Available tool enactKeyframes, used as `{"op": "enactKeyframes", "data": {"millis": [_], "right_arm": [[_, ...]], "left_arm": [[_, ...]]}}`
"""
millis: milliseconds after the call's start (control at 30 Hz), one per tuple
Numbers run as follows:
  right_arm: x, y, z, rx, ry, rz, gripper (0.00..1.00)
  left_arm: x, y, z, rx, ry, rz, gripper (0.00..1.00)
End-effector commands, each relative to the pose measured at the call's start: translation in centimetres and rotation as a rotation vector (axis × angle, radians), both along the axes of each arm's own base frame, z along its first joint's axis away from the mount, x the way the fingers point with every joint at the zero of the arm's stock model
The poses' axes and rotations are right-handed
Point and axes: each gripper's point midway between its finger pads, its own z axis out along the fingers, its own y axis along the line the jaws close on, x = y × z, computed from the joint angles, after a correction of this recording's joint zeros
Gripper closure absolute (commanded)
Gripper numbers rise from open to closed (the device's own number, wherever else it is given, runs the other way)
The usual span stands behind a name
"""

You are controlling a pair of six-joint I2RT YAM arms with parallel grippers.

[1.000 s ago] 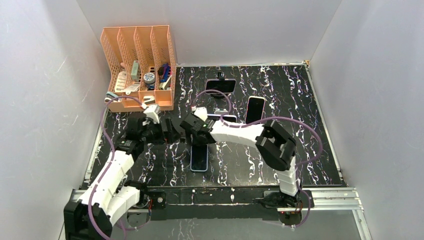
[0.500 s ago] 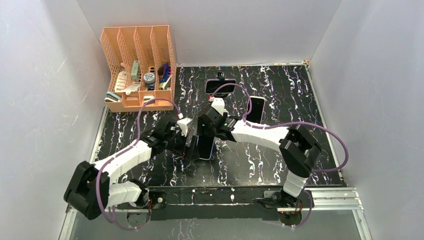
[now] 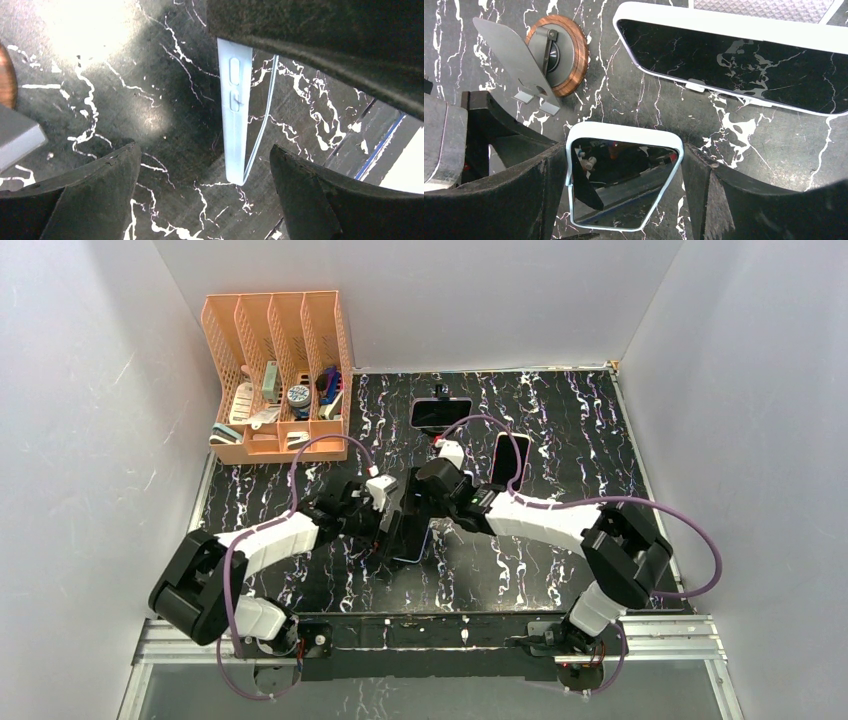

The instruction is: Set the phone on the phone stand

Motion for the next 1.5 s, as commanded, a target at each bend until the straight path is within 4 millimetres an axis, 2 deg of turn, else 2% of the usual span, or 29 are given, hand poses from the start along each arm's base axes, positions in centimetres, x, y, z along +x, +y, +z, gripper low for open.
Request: {"op": "enactKeyframes", "data": {"millis": [0, 200, 333, 367, 433, 533, 667, 733, 833, 933, 1033, 1100, 1133, 1167, 1300, 1467], "right_arm": [[-0.3, 2.2, 3.6, 0.184, -0.046, 0.076, 0.62], [-0.4, 1.4, 3.5, 0.218, -0.042, 0.084, 0.62], [-0.3, 0.9, 3.2, 0.225, -0.039, 0.075, 0.62], [-0.3, 0.9, 3.2, 0.227, -0.038, 0.073, 0.62], [-0.3, 1.0, 3.4, 0.243, -0.041, 0.077, 0.62], [-0.2, 0.9, 3.6, 0.251, -0.051, 0.080, 0.62], [0.2, 0.6, 3.7, 0.264, -0.058, 0.081, 0.61], [0.4, 0.3, 3.6, 0.267, -0.063, 0.083, 0.60], [0.8, -0.1, 4.1, 0.281, -0.087, 0.101, 0.52], [1.5, -0.9, 5.1, 0.268, -0.147, 0.156, 0.37], [0.4, -0.9, 7.4, 0.256, -0.278, 0.427, 0.26], [-1.4, -1.0, 9.3, 0.351, -0.350, 0.591, 0.13], [-1.9, -1.4, 10.2, 0.396, -0.384, 0.644, 0.11], [-2.4, -1.8, 10.7, 0.434, -0.400, 0.697, 0.11], [-4.1, -1.6, 12.0, 0.496, -0.435, 0.915, 0.15], [-4.2, -0.3, 12.9, 0.540, -0.464, 1.064, 0.17]], "left_arm": [[0.2, -0.9, -0.4, -0.041, -0.011, -0.032, 0.04], [0.0, -1.6, -1.2, -0.062, 0.025, -0.053, 0.09], [-0.5, -2.3, -1.0, -0.105, 0.043, -0.080, 0.11], [-0.5, -2.4, -0.9, -0.113, 0.045, -0.084, 0.14], [-0.8, -2.7, -0.8, -0.132, 0.057, -0.098, 0.24], [-1.4, -3.2, -0.6, -0.165, 0.081, -0.125, 0.46], [-2.1, -3.5, -0.6, -0.183, 0.110, -0.160, 0.86], [-2.3, -3.4, -0.4, -0.185, 0.109, -0.174, 1.00], [-2.4, -3.5, 0.5, -0.199, 0.079, -0.192, 1.00], [-2.3, -3.5, 2.3, -0.222, 0.026, -0.212, 1.00], [-2.1, -3.2, 4.5, -0.234, -0.045, -0.213, 1.00], [-2.0, -3.0, 6.2, -0.257, -0.093, -0.208, 1.00], [-2.0, -2.9, 7.0, -0.272, -0.117, -0.204, 1.00], [-2.0, -2.8, 8.2, -0.298, -0.151, -0.199, 1.00], [-2.4, -2.6, 11.2, -0.401, -0.195, -0.198, 1.00], [-3.2, -2.5, 12.2, -0.445, -0.182, -0.234, 1.00]]}}
